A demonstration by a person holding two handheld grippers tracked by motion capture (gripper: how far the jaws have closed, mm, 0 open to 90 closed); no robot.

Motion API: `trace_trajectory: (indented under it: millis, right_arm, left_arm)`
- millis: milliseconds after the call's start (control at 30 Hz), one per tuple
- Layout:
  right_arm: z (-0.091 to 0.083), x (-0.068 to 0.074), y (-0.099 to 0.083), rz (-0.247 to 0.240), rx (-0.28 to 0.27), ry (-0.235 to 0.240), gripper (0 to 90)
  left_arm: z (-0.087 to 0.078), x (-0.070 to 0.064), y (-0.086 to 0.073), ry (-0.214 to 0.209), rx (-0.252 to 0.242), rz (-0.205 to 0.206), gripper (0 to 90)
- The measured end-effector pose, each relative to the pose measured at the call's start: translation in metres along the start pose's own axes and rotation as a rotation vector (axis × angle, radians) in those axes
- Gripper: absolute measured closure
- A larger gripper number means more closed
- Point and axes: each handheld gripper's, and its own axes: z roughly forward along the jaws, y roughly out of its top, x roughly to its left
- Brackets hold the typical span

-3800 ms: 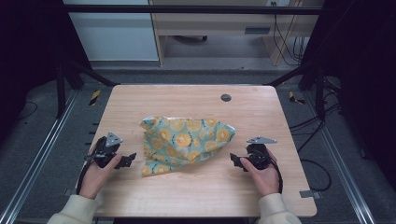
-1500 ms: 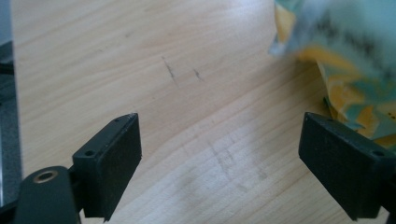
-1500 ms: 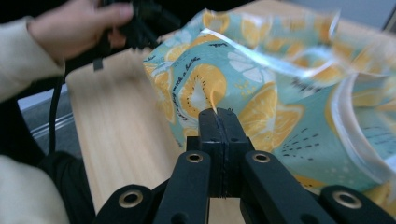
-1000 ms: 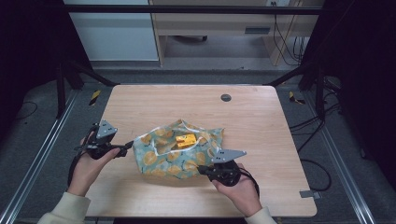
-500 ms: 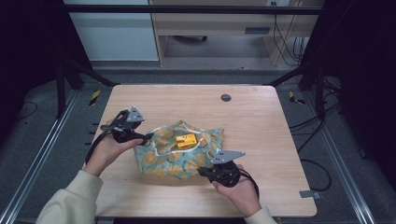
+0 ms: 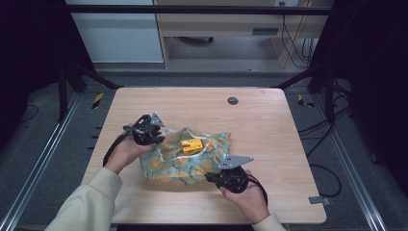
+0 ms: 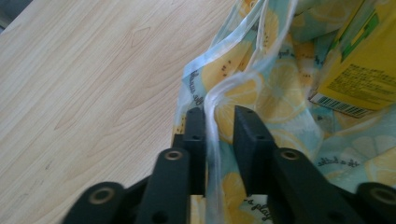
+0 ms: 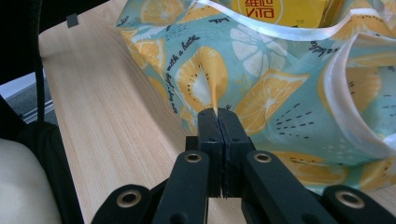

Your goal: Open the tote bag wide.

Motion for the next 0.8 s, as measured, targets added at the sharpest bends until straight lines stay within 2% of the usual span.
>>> trace_trajectory:
  millis: [67,133,333,400,433,467,500,600,667,733,800]
  right_arm:
    - [0.000,0.000,0.000,0.001,0.003,-0.005,89.5]
    - [0.000,0.000,0.000,0.001,0.003,-0.006,89.6]
    - [0.000,0.000,0.000,-0.009,0.009,-0.016,89.7]
    - [0.000,0.001,0.000,-0.013,0.014,-0.023,89.7]
    - [0.000,0.001,0.000,-0.015,0.015,-0.025,89.6]
    - [0.000,0.001,0.000,-0.018,0.018,-0.029,89.7]
    - [0.000,0.001,0.000,-0.018,0.018,-0.029,89.7]
    - [0.000,0.001,-0.001,-0.026,0.030,-0.044,89.6]
    - [0.001,0.000,-0.002,-0.027,0.037,-0.053,89.6]
    - [0.001,0.000,-0.002,-0.029,0.044,-0.062,89.5]
    - [0.001,-0.001,-0.002,-0.029,0.050,-0.069,89.4]
  left_arm:
    - [-0.003,-0.001,0.000,-0.010,-0.009,0.000,84.8]
    - [-0.004,-0.001,0.001,-0.010,-0.011,0.001,86.6]
    - [-0.013,-0.003,0.003,-0.019,-0.042,0.008,88.5]
    - [-0.020,-0.006,0.004,-0.023,-0.073,0.004,88.6]
    - [-0.020,-0.006,0.004,-0.023,-0.073,0.004,88.7]
    - [-0.028,-0.008,0.005,-0.040,-0.108,-0.004,88.7]
    - [-0.028,-0.008,0.005,-0.040,-0.108,-0.004,88.7]
    - [-0.043,-0.014,0.007,-0.055,-0.145,0.019,88.9]
    - [-0.059,-0.022,0.008,-0.075,-0.192,0.033,88.9]
    - [-0.069,-0.028,0.007,-0.087,-0.217,0.046,88.9]
    - [-0.073,-0.031,0.006,-0.103,-0.231,0.047,88.9]
